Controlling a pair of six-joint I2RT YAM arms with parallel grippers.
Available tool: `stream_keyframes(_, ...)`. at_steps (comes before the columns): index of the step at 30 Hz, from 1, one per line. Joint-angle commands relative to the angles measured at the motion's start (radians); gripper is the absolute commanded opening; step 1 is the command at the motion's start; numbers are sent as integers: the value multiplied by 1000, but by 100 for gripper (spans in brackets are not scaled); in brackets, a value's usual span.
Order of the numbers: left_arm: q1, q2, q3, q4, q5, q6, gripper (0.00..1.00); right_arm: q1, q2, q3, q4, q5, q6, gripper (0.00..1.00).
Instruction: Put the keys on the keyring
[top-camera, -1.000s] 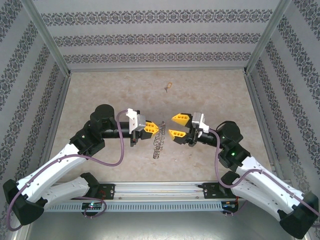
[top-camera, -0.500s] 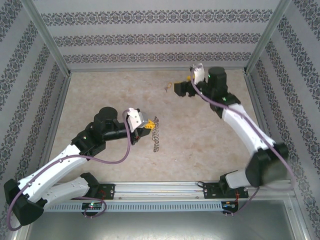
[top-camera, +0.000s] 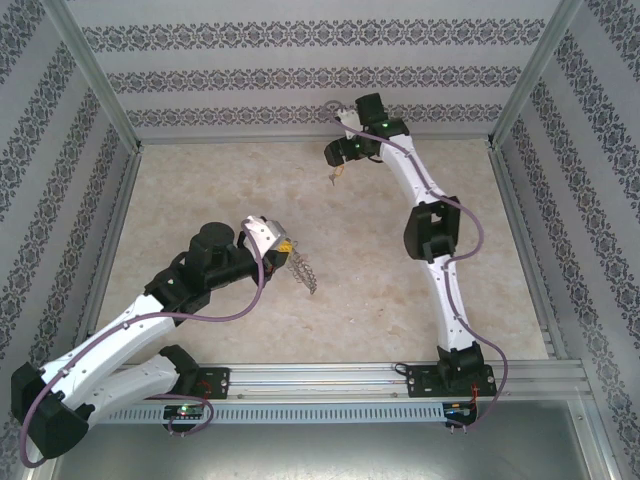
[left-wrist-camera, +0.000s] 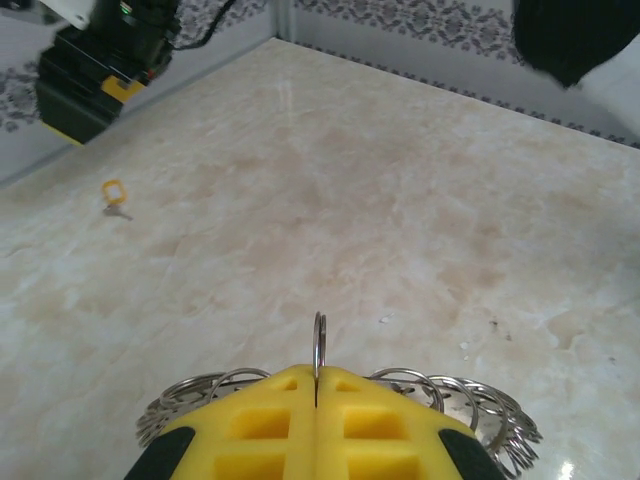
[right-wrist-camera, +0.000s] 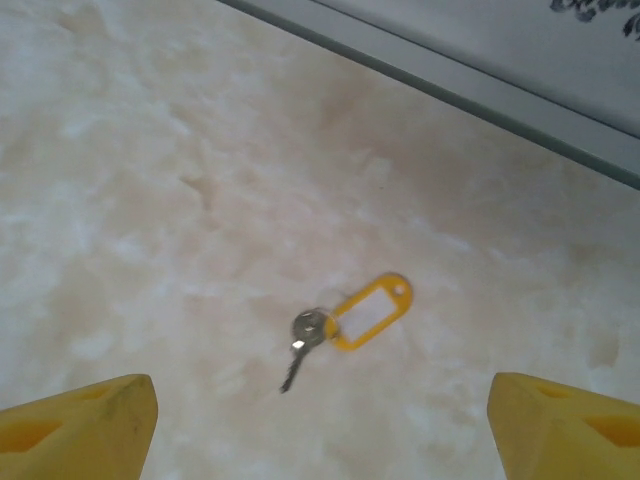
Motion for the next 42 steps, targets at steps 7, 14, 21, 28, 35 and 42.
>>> stream_keyframes(7, 24, -81, -51, 69, -19, -57, 0, 36, 122, 122, -130, 129, -66, 76)
stream_keyframes(14, 30, -126, -70, 65, -25, -64, 0, 91, 167, 140, -84, 201, -87, 75)
stream_keyframes(21, 30, -276, -123, 63, -46, -74, 0, 79, 220, 146, -101, 178, -31, 77)
stream_keyframes(28, 30, -338, -142, 98, -43, -68, 0, 77, 216, 137, -85, 185, 7, 72)
stream_keyframes(35, 30, -421, -160, 113, -60, -70, 0, 73, 228, 155, -90, 184, 13, 42)
stream_keyframes(42, 30, -440, -154, 100, -75, -65, 0, 70, 226, 158, -93, 180, 17, 17)
